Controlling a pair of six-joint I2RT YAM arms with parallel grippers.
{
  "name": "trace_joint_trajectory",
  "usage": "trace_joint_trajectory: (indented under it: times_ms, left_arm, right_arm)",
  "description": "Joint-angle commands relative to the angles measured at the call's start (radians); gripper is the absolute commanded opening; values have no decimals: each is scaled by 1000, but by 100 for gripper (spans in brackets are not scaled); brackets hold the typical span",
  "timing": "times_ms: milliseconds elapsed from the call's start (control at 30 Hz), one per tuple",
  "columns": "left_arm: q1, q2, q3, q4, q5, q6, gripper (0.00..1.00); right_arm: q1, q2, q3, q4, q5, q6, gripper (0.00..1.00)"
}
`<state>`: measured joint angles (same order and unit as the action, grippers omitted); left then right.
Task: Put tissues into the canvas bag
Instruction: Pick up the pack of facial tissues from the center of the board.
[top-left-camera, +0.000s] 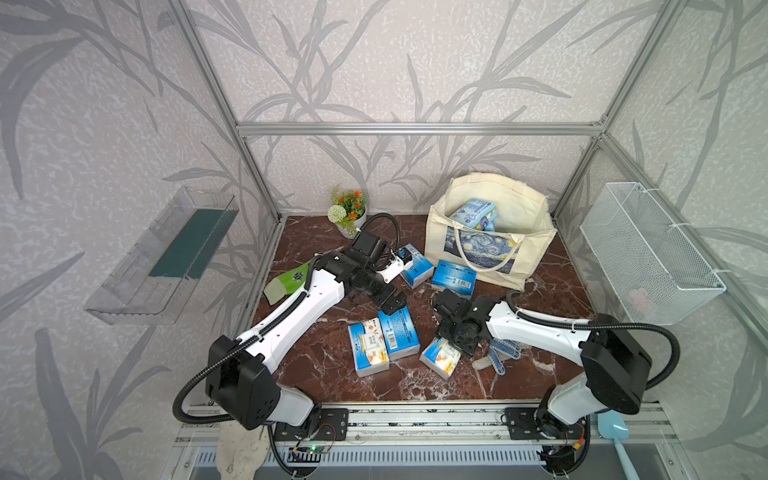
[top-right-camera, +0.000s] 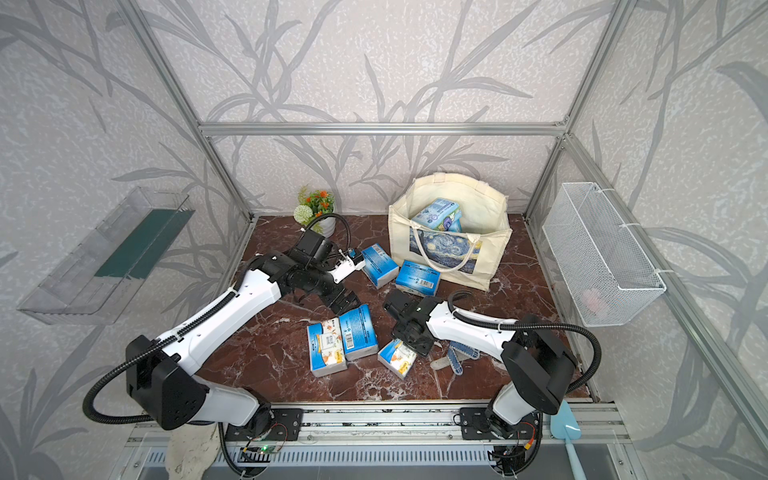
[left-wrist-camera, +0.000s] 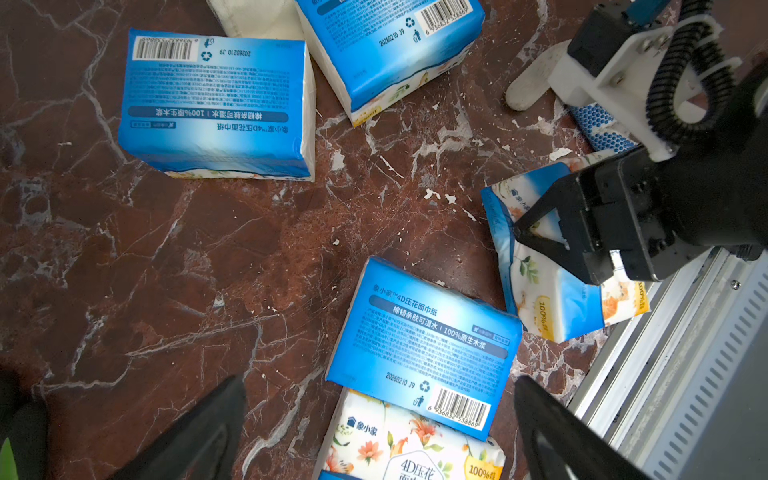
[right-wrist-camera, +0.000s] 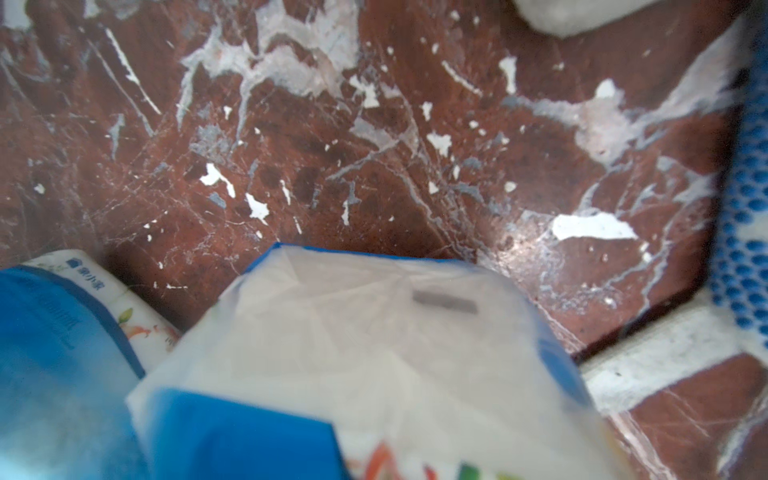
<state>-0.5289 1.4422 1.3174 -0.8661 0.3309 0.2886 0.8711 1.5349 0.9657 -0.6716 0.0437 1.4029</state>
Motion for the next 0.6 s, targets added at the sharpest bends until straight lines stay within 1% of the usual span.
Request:
trace_joint_trajectory:
  times_ms: [0,133,233,333,467,567]
  left_arm:
    - [0,4,39,-33,-1,16,98]
    - [1,10,51,-42,-7,20,98]
    - [0,18,69,-55,-13,28,98]
    - [1,26,91,-71,-22,30,98]
    - [0,27,96,-62,-45,25,98]
    - [1,29,96,-57,-65,18,98]
  right_arm:
    - [-4,-84,-4,-31,32,-53,67]
    - [-5,-154,-3,-62,50,-124,67]
    - [-7,-192,31,-117,60,-204,67]
    - [-14,-214,66,-128,45,-293,67]
    - [-48,-165,180,-184,-45,-417,66]
    - [-53,-89,319,-252,-95,-515,66]
